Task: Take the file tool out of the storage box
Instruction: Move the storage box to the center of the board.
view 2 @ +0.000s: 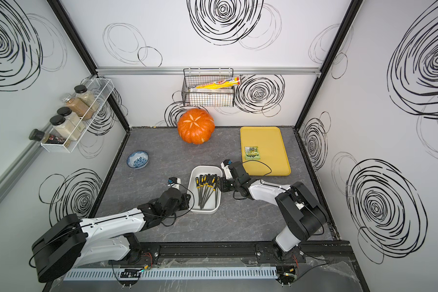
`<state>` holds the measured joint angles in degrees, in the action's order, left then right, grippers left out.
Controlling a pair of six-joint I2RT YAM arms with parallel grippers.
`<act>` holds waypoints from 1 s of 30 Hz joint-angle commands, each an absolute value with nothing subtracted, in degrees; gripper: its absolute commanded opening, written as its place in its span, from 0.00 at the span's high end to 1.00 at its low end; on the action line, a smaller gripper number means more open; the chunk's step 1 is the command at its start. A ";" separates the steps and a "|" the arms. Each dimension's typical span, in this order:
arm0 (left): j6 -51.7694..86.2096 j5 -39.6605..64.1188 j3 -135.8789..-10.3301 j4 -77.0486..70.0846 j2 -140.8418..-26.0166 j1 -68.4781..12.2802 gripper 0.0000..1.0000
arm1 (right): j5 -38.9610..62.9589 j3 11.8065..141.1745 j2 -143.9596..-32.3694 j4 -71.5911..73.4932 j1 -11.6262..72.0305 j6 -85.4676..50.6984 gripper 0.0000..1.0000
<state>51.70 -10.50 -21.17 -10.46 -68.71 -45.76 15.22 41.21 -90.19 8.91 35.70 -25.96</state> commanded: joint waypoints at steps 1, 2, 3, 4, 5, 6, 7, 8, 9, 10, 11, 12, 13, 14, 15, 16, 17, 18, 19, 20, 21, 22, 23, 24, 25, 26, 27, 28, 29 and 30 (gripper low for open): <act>53.28 -7.28 -20.70 -12.78 -70.17 -47.84 0.86 | 14.92 41.92 -90.23 6.99 36.04 -25.02 0.66; 53.40 -7.48 -20.75 -12.71 -70.05 -48.06 0.86 | 15.26 42.42 -90.85 6.57 36.04 -24.88 0.66; 53.38 -7.69 -20.91 -12.42 -69.84 -48.14 0.84 | 15.23 42.62 -91.32 6.33 36.04 -24.87 0.67; 53.40 -7.74 -20.90 -12.14 -69.53 -48.21 0.84 | 15.20 42.70 -91.57 6.40 36.04 -24.87 0.67; 53.42 -7.91 -20.85 -11.87 -69.15 -48.30 0.84 | 14.89 42.63 -91.52 6.26 36.04 -24.96 0.67; 53.41 -8.04 -20.70 -11.81 -68.78 -48.42 0.83 | 14.71 42.65 -91.13 6.14 36.04 -24.93 0.67; 53.48 -8.06 -20.53 -11.75 -68.58 -48.35 0.82 | 14.70 42.43 -90.59 6.24 36.04 -25.00 0.67; 53.54 -8.17 -20.40 -11.65 -68.38 -48.34 0.81 | 14.22 41.99 -89.63 6.63 36.04 -25.13 0.66; 53.53 -8.26 -20.39 -11.43 -68.29 -48.38 0.78 | 13.53 41.48 -88.53 6.98 36.04 -25.22 0.65; 53.53 -8.24 -20.35 -11.37 -68.23 -48.34 0.77 | 12.85 41.16 -87.68 7.20 36.01 -25.18 0.64; 53.57 -8.32 -20.30 -11.20 -68.12 -48.34 0.76 | 12.05 41.05 -87.06 7.14 36.03 -25.14 0.62; 53.55 -8.27 -20.35 -11.19 -67.99 -48.34 0.73 | 11.65 41.11 -86.75 6.97 36.04 -24.98 0.60; 53.53 -8.15 -20.17 -11.20 -67.64 -48.34 0.67 | 11.52 41.40 -86.69 6.57 36.04 -24.79 0.58; 53.46 -8.15 -20.18 -10.99 -67.10 -48.38 0.61 | 11.38 41.71 -86.58 6.03 36.04 -24.58 0.57; 53.48 -8.52 -20.50 -9.60 -66.16 -48.26 0.54 | 11.47 42.00 -86.06 5.67 36.04 -24.29 0.54; 53.12 -9.89 -21.27 -7.27 -65.26 -48.22 0.46 | 11.31 41.83 -85.06 5.74 36.04 -24.17 0.51; 52.39 -11.78 -22.43 -3.89 -63.68 -48.18 0.39 | 10.54 41.45 -83.68 6.00 36.04 -24.09 0.46; 51.71 -13.30 -23.44 -0.71 -62.17 -47.77 0.30 | 9.57 41.05 -81.99 5.95 36.04 -23.96 0.42; 50.88 -13.77 -24.30 1.54 -60.55 -46.86 0.23 | 8.53 40.72 -80.71 5.70 36.04 -23.75 0.40; 49.50 -13.17 -25.20 3.81 -58.82 -45.44 0.03 | 8.43 40.94 -78.80 4.86 36.03 -23.08 0.41; 47.86 -11.78 -26.05 5.24 -57.38 -44.20 0.01 | 8.48 40.92 -76.46 4.47 36.26 -22.36 0.42; 46.35 -9.76 -26.67 5.82 -56.27 -42.83 0.01 | 9.15 40.73 -74.33 5.08 36.38 -21.97 0.42; 44.33 -6.62 -27.14 5.34 -55.27 -41.14 0.01 | 9.94 40.85 -72.39 5.52 36.40 -21.40 0.41; 42.36 -2.25 -26.99 3.60 -54.50 -38.97 0.01 | 10.80 41.26 -70.82 5.65 36.43 -20.52 0.39; 41.19 1.87 -26.26 0.96 -53.76 -36.53 0.01 | 12.28 42.27 -70.28 4.68 36.47 -18.70 0.38; 40.58 7.21 -24.90 -2.53 -52.81 -33.49 0.01 | 14.59 43.51 -70.44 4.21 36.50 -16.95 0.38; 40.54 12.14 -23.17 -6.27 -51.99 -30.27 0.01 | 16.01 44.61 -71.13 3.76 36.47 -16.75 0.40; 40.96 16.06 -21.92 -9.30 -51.12 -27.64 0.01 | 17.91 45.27 -72.18 3.86 36.47 -17.06 0.45; 41.94 19.89 -20.34 -12.43 -50.05 -24.81 0.01 | 20.37 46.11 -74.00 4.20 36.50 -17.76 0.50; 42.47 21.93 -18.95 -14.92 -48.98 -23.27 0.01 | 22.19 47.20 -75.82 4.08 36.47 -18.20 0.53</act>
